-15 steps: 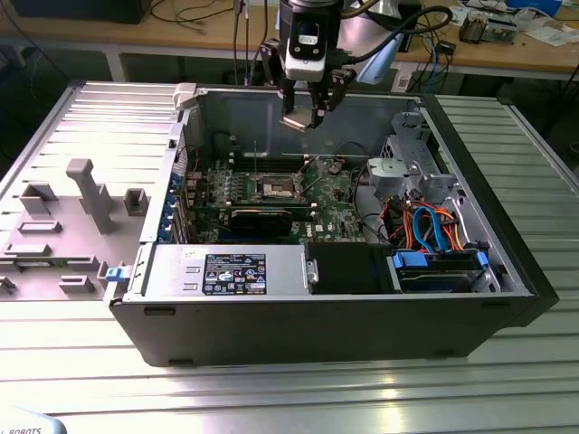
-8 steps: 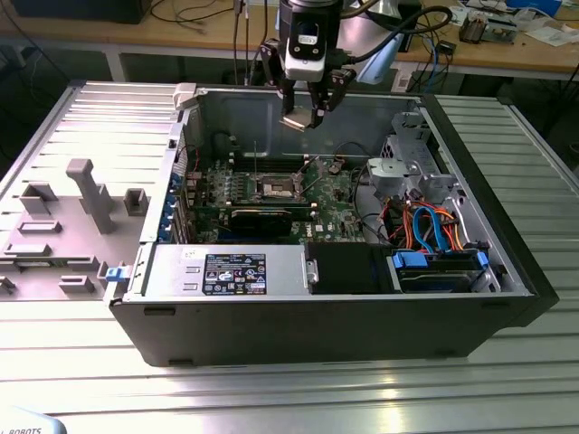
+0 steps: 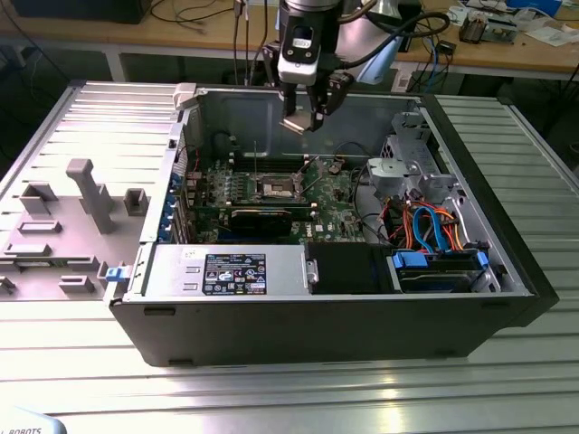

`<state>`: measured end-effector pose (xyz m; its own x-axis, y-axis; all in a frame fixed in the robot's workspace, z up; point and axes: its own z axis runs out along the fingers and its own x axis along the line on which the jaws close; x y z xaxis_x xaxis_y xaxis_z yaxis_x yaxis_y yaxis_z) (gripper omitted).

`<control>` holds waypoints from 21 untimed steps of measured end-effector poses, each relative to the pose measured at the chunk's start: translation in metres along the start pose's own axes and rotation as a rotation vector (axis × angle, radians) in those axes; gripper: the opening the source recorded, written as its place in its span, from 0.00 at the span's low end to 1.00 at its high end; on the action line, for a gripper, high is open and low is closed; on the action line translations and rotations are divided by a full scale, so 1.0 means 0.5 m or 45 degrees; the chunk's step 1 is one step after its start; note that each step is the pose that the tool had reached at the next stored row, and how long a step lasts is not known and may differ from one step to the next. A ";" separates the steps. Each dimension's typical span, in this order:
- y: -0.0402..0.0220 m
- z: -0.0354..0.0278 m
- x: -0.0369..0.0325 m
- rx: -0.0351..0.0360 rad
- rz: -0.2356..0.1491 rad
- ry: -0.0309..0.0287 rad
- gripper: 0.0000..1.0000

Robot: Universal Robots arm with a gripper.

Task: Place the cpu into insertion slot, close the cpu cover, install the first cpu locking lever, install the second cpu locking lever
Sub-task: 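Place the cpu into insertion slot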

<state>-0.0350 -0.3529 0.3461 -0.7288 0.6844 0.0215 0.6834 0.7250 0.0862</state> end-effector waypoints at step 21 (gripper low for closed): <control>-0.004 0.011 0.003 -0.0053 0.243 -0.0204 0.54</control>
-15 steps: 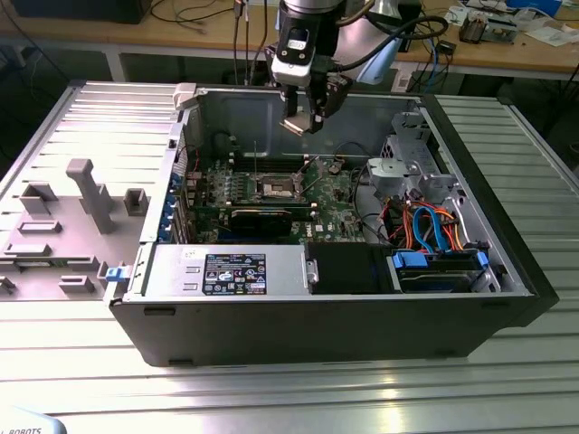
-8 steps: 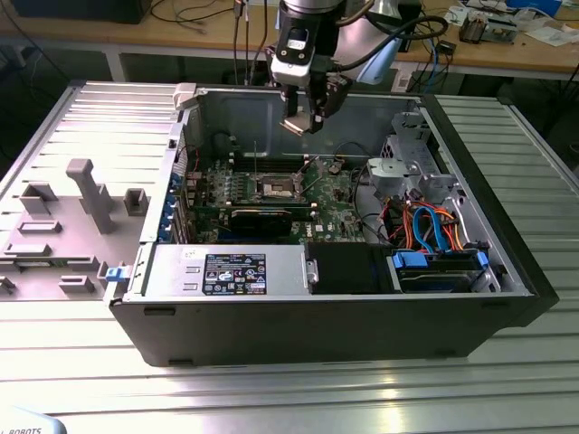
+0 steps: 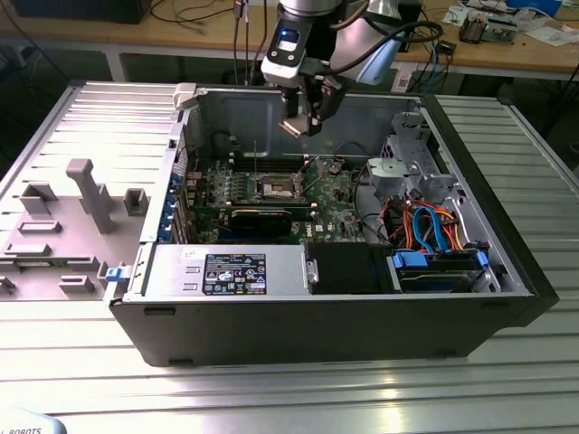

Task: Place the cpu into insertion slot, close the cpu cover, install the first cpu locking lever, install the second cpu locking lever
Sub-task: 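Place the cpu into insertion slot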

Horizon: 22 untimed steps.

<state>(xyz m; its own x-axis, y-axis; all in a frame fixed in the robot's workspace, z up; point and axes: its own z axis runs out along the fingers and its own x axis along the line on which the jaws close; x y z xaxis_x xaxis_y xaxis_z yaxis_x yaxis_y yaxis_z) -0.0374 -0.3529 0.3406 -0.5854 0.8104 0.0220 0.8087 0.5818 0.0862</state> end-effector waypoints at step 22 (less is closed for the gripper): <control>-0.003 0.038 -0.001 0.0025 0.452 -0.0331 0.54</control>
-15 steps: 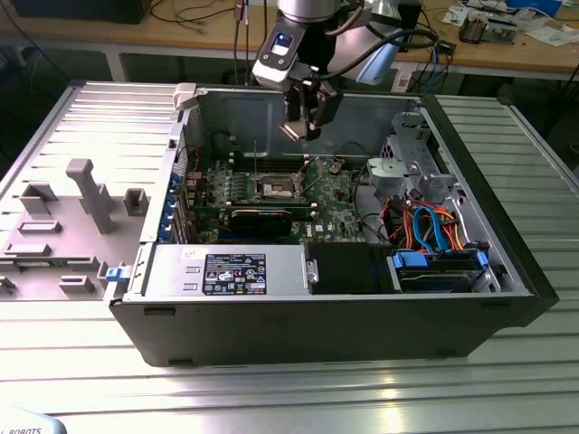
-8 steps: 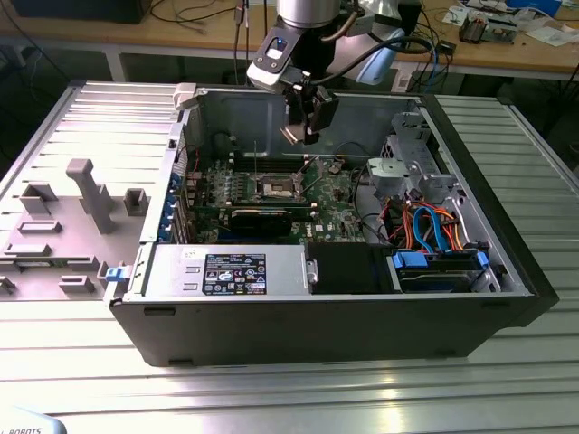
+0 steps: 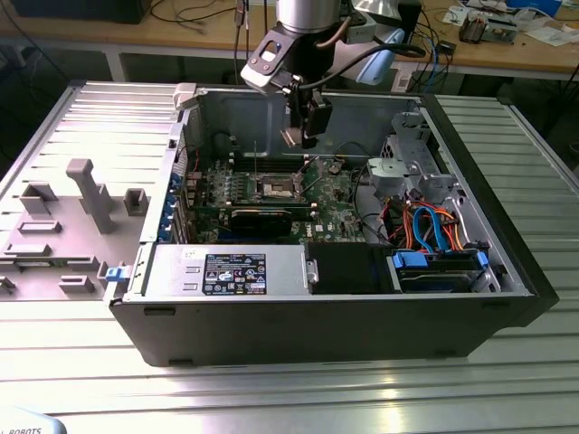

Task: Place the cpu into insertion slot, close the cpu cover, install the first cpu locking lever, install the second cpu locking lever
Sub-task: 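Place the cpu into insertion slot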

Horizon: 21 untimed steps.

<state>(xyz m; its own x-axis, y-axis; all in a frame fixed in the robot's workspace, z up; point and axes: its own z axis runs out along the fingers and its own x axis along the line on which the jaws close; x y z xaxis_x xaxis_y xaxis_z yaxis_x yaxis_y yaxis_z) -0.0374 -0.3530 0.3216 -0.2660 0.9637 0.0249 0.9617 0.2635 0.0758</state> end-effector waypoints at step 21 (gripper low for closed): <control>0.000 0.003 0.000 -0.0025 0.107 -0.0079 0.54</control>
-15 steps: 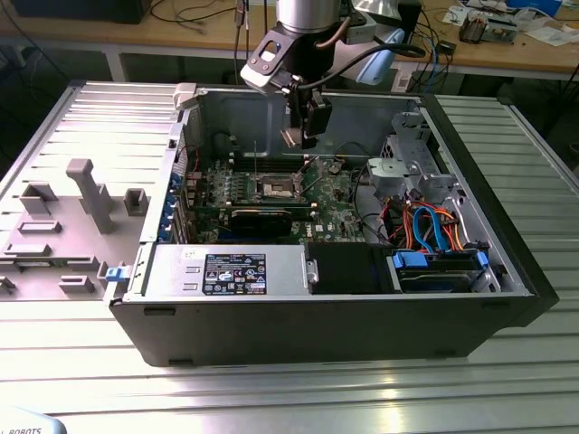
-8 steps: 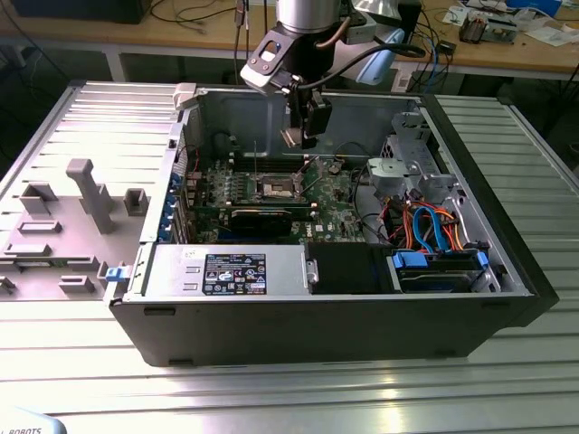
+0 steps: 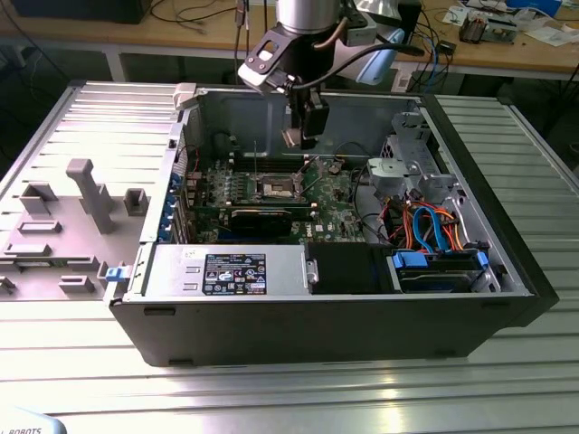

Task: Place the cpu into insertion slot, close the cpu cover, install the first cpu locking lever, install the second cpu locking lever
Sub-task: 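Place the cpu into insertion slot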

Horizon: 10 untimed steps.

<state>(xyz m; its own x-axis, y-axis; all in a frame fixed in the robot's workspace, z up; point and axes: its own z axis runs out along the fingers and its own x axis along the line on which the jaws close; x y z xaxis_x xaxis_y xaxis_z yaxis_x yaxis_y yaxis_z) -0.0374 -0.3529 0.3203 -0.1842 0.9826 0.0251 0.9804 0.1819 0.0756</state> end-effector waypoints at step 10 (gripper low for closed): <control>-0.001 0.007 0.000 -0.0056 0.225 -0.0172 0.54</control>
<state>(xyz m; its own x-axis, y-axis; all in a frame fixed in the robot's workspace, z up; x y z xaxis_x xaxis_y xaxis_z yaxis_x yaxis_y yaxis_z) -0.0374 -0.3530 0.3167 -0.0078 0.9997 0.0250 0.9971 0.0059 0.0756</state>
